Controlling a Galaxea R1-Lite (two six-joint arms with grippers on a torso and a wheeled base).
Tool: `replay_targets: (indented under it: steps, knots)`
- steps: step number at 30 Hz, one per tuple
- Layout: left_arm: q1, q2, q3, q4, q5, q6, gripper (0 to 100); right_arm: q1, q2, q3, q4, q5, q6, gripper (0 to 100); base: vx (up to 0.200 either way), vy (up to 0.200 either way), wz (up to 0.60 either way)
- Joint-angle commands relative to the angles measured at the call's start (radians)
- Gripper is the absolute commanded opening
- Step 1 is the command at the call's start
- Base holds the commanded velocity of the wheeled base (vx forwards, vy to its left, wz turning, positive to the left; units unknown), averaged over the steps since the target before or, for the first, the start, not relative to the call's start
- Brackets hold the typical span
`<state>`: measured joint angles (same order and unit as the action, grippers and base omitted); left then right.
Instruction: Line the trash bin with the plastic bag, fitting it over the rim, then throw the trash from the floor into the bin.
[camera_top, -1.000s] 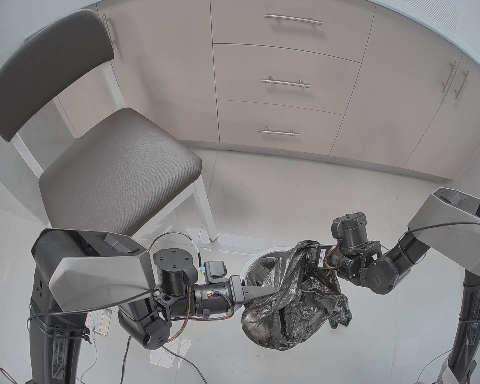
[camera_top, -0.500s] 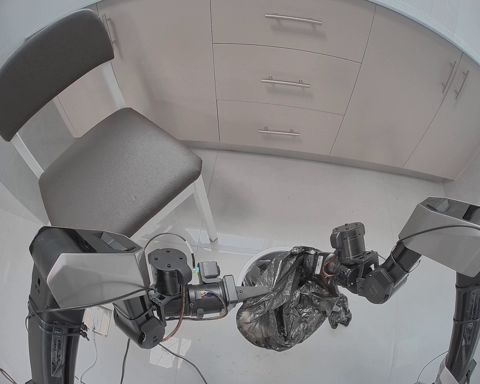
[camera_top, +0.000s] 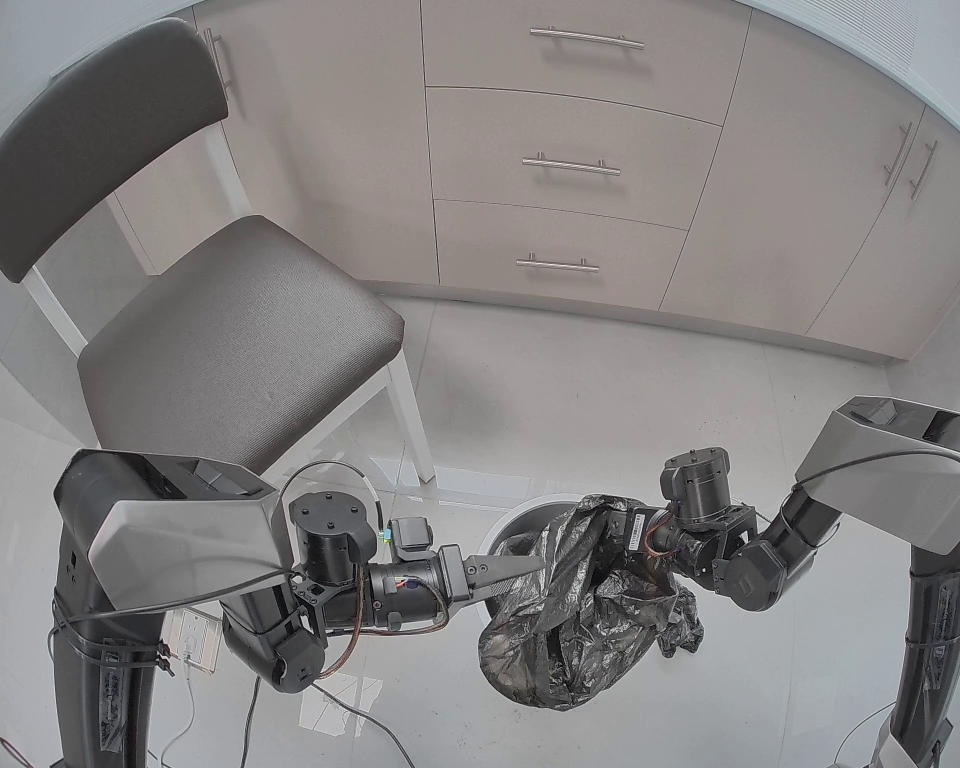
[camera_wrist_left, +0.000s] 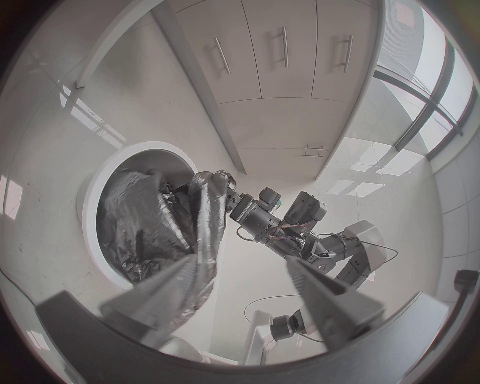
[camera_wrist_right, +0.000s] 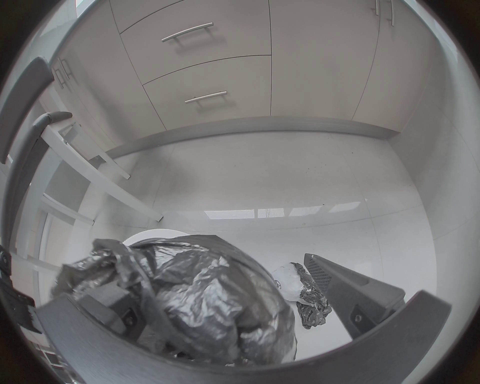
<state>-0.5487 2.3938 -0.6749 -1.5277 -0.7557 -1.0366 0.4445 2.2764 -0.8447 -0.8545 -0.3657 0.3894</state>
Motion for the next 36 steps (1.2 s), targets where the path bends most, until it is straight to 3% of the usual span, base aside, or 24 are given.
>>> replay_targets:
  steps: [1, 5, 9, 13, 15, 17, 20, 21, 22, 23, 24, 27, 31, 36]
  knots:
    - [0.004, 0.004, -0.005, 0.000, 0.001, 0.018, 100, -0.001, -0.001, 0.001, -0.008, 0.002, 0.000, 100, 0.000, 0.000, 0.00]
    - [0.015, 0.004, 0.001, 0.001, 0.001, 0.099, 100, -0.001, -0.005, 0.001, -0.008, 0.002, 0.002, 100, 0.000, 0.000, 0.00]
    - [0.020, -0.010, 0.006, 0.009, 0.003, 0.112, 100, -0.001, -0.011, 0.001, -0.008, 0.002, 0.002, 100, 0.000, 0.000, 0.00]
    - [0.029, -0.059, 0.008, 0.061, 0.033, 0.147, 100, -0.001, -0.011, -0.001, -0.011, 0.002, 0.003, 100, 0.000, 0.000, 0.00]
    - [0.044, -0.076, 0.001, 0.106, 0.073, 0.210, 100, -0.003, -0.011, -0.001, -0.011, 0.002, 0.003, 100, 0.000, 0.000, 0.00]
    - [0.056, -0.087, -0.025, 0.184, 0.170, 0.320, 100, -0.003, -0.014, -0.001, -0.011, 0.002, 0.003, 100, 0.000, 0.000, 0.00]
    - [0.046, -0.087, -0.094, 0.365, 0.466, 0.593, 100, -0.003, -0.020, 0.001, -0.011, 0.002, 0.003, 100, 0.000, 0.000, 0.00]
    - [0.046, -0.087, -0.094, 0.365, 0.466, 0.593, 100, -0.003, -0.020, 0.001, -0.011, 0.002, 0.003, 100, 0.000, 0.000, 0.00]
    - [0.007, -0.085, -0.143, 0.426, 0.708, 0.710, 100, -0.003, -0.024, 0.001, -0.011, 0.002, 0.003, 100, 0.000, 0.000, 0.00]
    - [-0.005, -0.085, -0.150, 0.431, 0.756, 0.724, 100, -0.003, -0.024, 0.001, -0.011, 0.002, 0.005, 100, 0.000, 0.000, 0.00]
    - [-0.043, -0.087, -0.164, 0.426, 0.857, 0.741, 100, -0.003, -0.024, 0.001, -0.011, 0.002, 0.005, 100, 0.000, 0.000, 0.00]
    - [-0.111, -0.114, -0.161, 0.425, 0.866, 0.774, 100, -0.006, -0.026, -0.001, -0.011, 0.002, 0.005, 100, 0.000, 0.000, 0.00]
    - [-0.128, -0.093, -0.172, 0.434, 0.863, 0.849, 100, -0.006, -0.028, -0.001, -0.011, 0.002, 0.005, 100, 0.000, 0.000, 0.00]
    - [-0.145, -0.099, -0.161, 0.434, 0.866, 0.848, 100, -0.004, -0.034, -0.001, -0.011, 0.004, 0.005, 100, 0.000, 0.000, 0.00]
